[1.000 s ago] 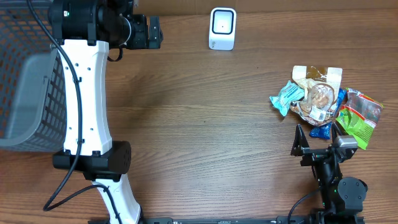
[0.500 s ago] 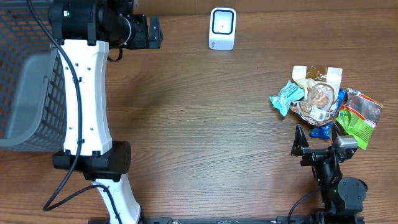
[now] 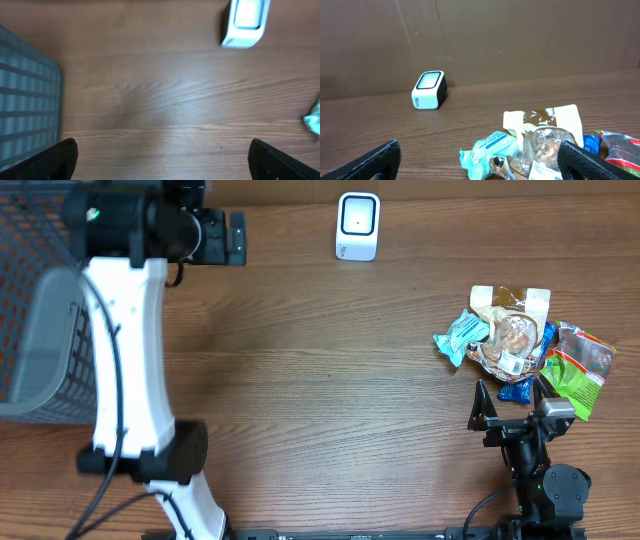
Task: Scan the item barcode
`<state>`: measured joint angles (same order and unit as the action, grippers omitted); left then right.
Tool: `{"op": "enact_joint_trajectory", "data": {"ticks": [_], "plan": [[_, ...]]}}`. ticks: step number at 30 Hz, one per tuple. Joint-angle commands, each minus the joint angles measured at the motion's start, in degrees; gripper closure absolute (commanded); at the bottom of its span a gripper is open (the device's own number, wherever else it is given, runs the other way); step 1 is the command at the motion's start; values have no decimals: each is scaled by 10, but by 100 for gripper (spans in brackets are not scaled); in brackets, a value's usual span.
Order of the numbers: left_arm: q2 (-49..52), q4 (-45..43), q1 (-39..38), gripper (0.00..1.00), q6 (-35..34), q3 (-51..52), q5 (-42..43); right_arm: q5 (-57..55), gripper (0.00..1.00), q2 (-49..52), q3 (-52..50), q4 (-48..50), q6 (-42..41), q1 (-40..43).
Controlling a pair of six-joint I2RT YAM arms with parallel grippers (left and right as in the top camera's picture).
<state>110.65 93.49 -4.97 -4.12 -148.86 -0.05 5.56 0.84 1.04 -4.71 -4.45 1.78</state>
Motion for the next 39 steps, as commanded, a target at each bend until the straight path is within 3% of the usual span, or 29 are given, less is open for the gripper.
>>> {"op": "enact_joint_trajectory", "data": {"ticks": [1,4,8,17,28,39], "plan": [[-122,-2,-6,0,12,6,-19,-3,0,-7,-6,4,0,-2],[-213,-51,-5,0,11,92,-39,-3,0,-7,-6,4,0,-2],[-360,-208,-4,0,12,322,-94,-3,0,-7,-6,4,0,-2],[-586,-407,28,0,12,676,-94,-3,0,-7,-6,4,0,-2],[-841,-554,28,0,13,1004,-80,-3,0,-7,-6,4,0,-2],[-1019,-699,28,0,14,1255,-51,-3,0,-7,-6,4,0,-2]]}}
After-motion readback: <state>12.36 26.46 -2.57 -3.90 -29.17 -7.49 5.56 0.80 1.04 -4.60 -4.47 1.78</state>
